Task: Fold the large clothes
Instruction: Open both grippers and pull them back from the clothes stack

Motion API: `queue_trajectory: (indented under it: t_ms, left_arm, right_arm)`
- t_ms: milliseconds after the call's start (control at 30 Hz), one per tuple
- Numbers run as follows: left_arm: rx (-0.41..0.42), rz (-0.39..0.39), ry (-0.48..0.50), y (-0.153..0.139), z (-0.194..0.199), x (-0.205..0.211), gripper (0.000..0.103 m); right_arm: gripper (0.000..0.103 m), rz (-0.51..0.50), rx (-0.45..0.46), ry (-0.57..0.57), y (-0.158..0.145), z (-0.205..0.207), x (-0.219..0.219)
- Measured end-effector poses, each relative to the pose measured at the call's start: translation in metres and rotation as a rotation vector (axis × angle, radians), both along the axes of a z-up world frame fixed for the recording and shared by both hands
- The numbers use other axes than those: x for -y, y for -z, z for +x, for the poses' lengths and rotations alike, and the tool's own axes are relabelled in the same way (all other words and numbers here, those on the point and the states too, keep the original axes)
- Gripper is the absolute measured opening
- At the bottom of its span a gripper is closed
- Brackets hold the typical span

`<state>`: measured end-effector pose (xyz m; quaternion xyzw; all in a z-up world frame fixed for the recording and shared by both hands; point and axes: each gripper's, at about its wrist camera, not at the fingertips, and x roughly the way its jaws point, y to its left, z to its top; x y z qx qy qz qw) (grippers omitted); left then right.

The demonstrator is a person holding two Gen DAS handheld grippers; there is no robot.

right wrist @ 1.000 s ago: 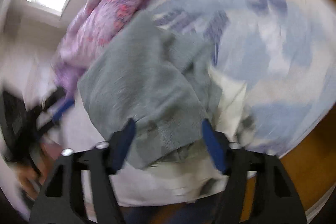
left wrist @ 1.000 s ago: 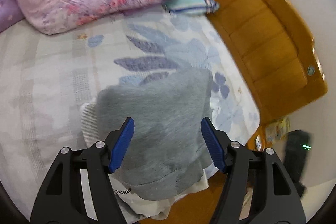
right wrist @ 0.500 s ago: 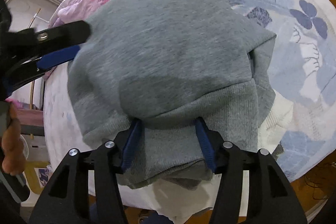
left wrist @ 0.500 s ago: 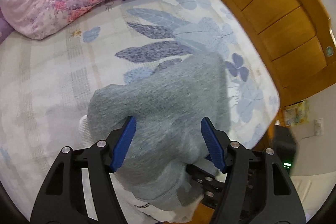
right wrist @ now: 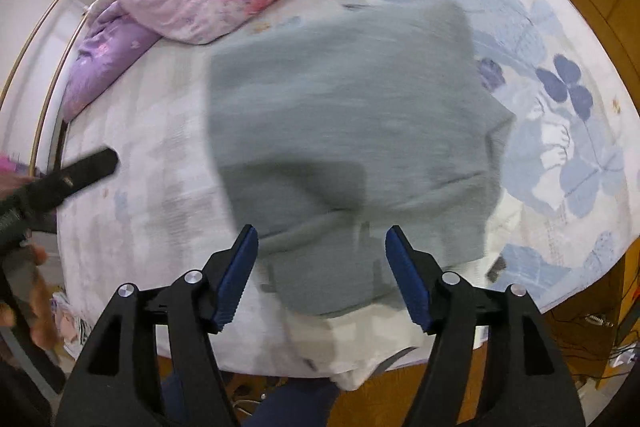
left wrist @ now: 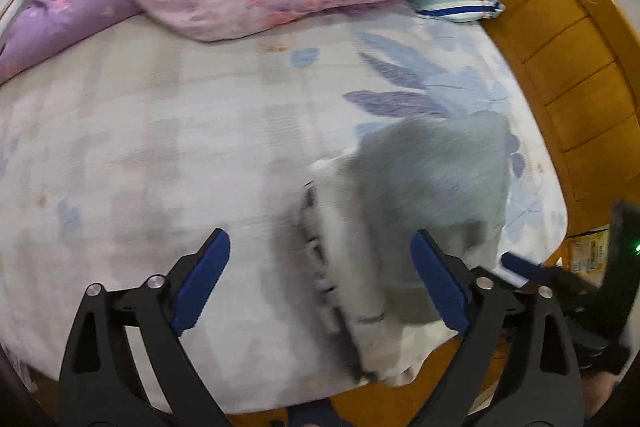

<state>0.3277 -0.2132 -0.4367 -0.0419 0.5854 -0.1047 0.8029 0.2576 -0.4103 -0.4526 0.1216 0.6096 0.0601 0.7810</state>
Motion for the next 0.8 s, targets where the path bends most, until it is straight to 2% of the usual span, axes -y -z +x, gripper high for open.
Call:
queue_trajectory:
  t_ms: [67, 233, 367, 433, 500, 600, 800]
  left_arm:
    - [-0.005, 0.029, -0.006, -0.003, -0.008, -0.014, 0.094]
    - [0.016, 0.021, -0.050, -0.023, -0.030, -0.059, 0.097]
    - [0.010, 0.019, -0.076, -0.037, -0.044, -0.101, 0.097]
    - [0.037, 0.033, -0.076, -0.047, -0.054, -0.123, 0.097]
    - [0.068, 0.034, -0.069, -0.059, -0.063, -0.144, 0.097]
    - [0.097, 0.013, -0.043, -0.077, -0.080, -0.179, 0.097]
    - [0.198, 0.009, 0.064, -0.124, -0.123, -0.241, 0.097]
  right_arm:
    - [0.073, -0.020, 0.025, -0.018, -0.015, -0.003, -0.020]
    - [0.086, -0.091, 0.063, -0.061, -0.044, -0.005, -0.070]
    - [0.088, -0.155, 0.089, -0.043, -0.064, -0.012, -0.109]
    - [0.088, -0.159, 0.096, -0.032, -0.073, -0.017, -0.126]
    - [0.088, -0.209, 0.109, -0.015, -0.087, -0.026, -0.152]
    - [0.089, -0.219, 0.125, 0.009, -0.106, -0.039, -0.185]
    - [0.089, -0.302, 0.205, 0.078, -0.154, -0.075, -0.259]
